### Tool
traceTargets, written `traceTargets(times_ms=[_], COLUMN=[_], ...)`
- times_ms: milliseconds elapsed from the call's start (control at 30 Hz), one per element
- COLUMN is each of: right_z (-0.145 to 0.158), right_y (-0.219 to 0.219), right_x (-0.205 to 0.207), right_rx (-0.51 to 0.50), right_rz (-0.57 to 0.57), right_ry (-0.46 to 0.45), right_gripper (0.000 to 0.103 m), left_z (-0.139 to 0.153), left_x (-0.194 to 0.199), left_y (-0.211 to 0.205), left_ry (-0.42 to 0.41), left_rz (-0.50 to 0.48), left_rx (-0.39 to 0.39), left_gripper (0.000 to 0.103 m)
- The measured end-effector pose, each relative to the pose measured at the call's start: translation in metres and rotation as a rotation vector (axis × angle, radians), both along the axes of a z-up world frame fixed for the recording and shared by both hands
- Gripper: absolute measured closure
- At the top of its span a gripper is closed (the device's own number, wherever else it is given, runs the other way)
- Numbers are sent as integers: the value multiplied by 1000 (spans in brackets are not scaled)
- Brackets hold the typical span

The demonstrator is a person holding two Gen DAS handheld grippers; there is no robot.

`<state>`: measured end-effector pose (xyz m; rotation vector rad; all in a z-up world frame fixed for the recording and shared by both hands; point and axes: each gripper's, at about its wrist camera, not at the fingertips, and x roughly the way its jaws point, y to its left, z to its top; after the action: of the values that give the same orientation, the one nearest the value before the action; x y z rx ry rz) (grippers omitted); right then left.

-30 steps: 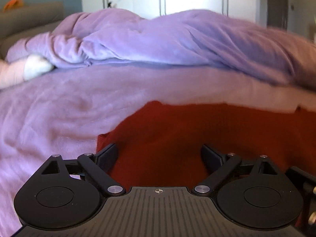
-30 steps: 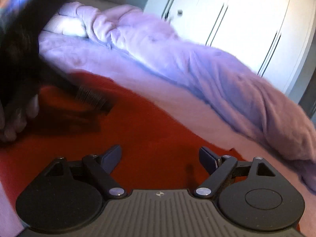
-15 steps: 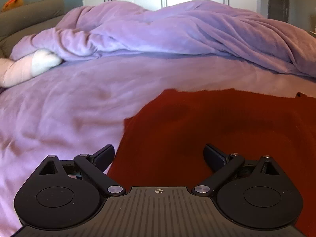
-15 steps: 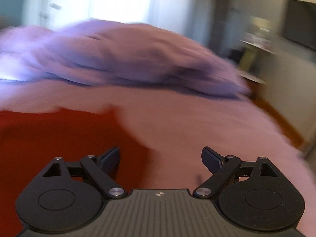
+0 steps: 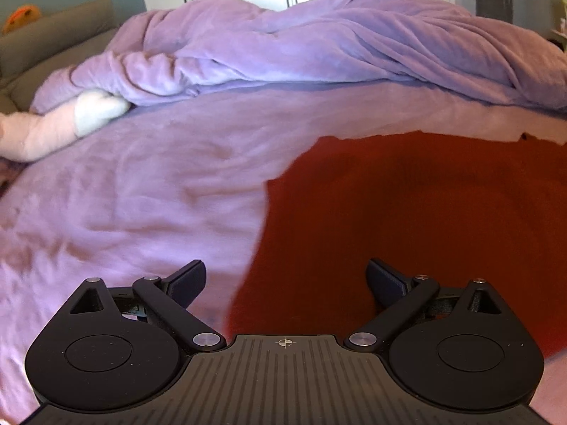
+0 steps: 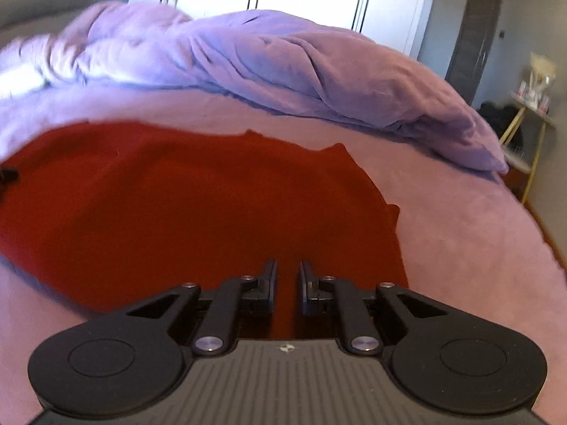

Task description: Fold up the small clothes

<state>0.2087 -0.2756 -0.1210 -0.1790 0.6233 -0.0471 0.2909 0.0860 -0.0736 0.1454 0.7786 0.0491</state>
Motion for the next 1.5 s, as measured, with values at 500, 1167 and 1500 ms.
traceTargets(times_ms=[500,1167,1500], right_z=[11,16,24], right_y=[-44,-52,-14], right_x=[-62,-31,-56], right_rx=[249,363,158], right_rz=[-256,-296,-253], right_ry=[46,46,-38], right_gripper=[83,52,72], left_z=[-10,-8,-13], left_x=[-20,-24,-36], left_y=[101,90,112], left_ry=[166,134,219], left_rz=[103,114,89], left_rx=[-742,-597,-864], left_gripper=[20,83,48])
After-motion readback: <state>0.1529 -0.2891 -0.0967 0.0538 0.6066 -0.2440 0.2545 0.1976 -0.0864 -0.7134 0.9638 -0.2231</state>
